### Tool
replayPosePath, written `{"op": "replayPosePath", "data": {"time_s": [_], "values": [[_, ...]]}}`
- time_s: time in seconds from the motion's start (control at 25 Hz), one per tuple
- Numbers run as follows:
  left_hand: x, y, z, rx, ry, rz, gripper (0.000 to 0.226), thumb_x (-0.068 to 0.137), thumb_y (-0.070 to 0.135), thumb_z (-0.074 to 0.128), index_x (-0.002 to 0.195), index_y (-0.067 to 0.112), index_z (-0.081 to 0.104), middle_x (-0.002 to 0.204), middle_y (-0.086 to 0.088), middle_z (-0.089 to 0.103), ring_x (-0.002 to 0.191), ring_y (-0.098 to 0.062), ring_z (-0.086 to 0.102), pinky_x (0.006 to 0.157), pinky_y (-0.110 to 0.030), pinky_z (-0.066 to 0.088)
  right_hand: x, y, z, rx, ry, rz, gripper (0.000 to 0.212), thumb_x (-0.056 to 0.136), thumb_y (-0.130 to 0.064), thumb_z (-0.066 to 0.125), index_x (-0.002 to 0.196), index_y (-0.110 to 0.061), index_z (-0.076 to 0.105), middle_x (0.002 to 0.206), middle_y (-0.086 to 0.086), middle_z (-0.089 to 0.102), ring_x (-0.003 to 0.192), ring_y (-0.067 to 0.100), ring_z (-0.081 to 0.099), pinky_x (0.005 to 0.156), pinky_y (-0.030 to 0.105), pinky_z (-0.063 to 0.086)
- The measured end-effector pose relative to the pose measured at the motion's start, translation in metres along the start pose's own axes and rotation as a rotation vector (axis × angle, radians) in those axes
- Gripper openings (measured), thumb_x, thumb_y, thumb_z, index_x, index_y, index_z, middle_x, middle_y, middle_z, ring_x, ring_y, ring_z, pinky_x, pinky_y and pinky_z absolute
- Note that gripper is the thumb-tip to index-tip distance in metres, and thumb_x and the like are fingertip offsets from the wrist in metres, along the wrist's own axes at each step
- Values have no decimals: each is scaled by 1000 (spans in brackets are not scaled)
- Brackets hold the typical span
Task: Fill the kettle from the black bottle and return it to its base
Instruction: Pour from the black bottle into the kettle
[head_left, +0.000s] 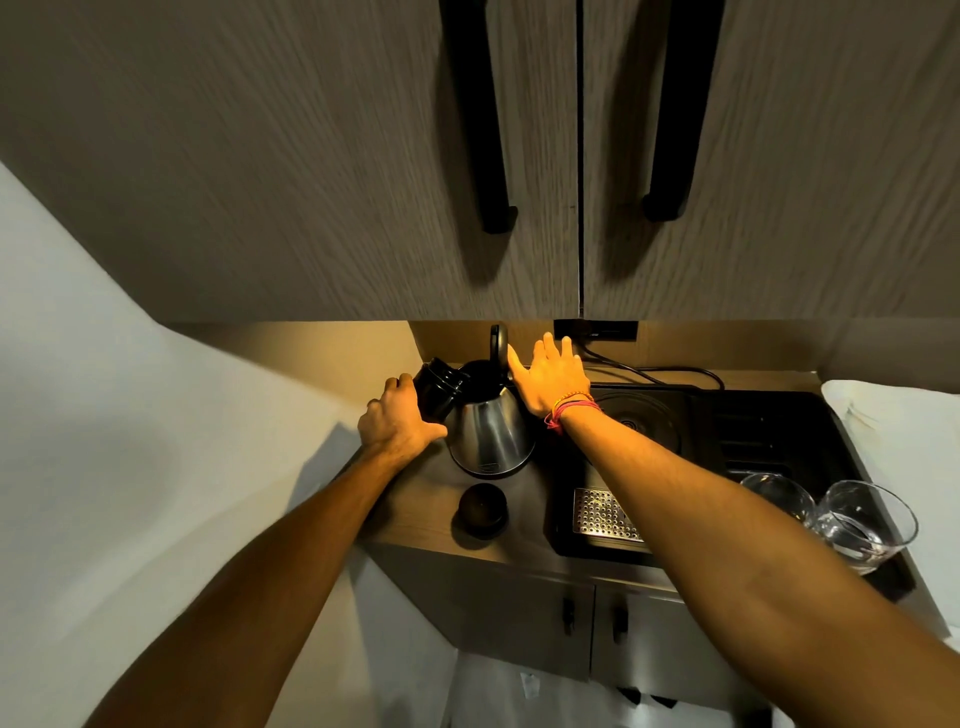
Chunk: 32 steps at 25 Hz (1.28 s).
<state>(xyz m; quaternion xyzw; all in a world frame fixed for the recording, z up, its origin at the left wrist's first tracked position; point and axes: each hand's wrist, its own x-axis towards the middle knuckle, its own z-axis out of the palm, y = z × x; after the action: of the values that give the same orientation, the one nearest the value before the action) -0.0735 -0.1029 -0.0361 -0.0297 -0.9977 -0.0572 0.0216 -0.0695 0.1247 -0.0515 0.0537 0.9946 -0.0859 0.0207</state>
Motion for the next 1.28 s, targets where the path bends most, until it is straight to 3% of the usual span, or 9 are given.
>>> {"op": "replayPosePath", "data": {"time_s": [0.96, 1.16, 1.28], "values": [[-2, 8, -21, 151, -6, 33, 86, 63, 57, 80, 130, 13, 48, 128, -8, 58, 112, -36, 62, 80, -42, 53, -9, -3, -11, 131, -33, 65, 66, 100, -51, 18, 158, -20, 22, 165, 18, 12, 153, 40, 5, 123, 52, 20], [-2, 9, -22, 195, 8, 30, 83, 63, 56, 80, 127, 14, 49, 124, -7, 59, 108, -34, 63, 72, -38, 50, -11, -4, -11, 186, -4, 105, 76, 98, -58, 16, 158, -12, 21, 166, 17, 13, 155, 35, 4, 124, 50, 16], [0, 10, -23, 222, 21, 30, 81, 63, 56, 80, 126, 15, 50, 122, -6, 60, 106, -33, 64, 68, -35, 46, -12, -4, -11, 158, -22, 85, 72, 98, -56, 15, 159, -17, 20, 166, 18, 11, 155, 36, 2, 124, 51, 15]]}}
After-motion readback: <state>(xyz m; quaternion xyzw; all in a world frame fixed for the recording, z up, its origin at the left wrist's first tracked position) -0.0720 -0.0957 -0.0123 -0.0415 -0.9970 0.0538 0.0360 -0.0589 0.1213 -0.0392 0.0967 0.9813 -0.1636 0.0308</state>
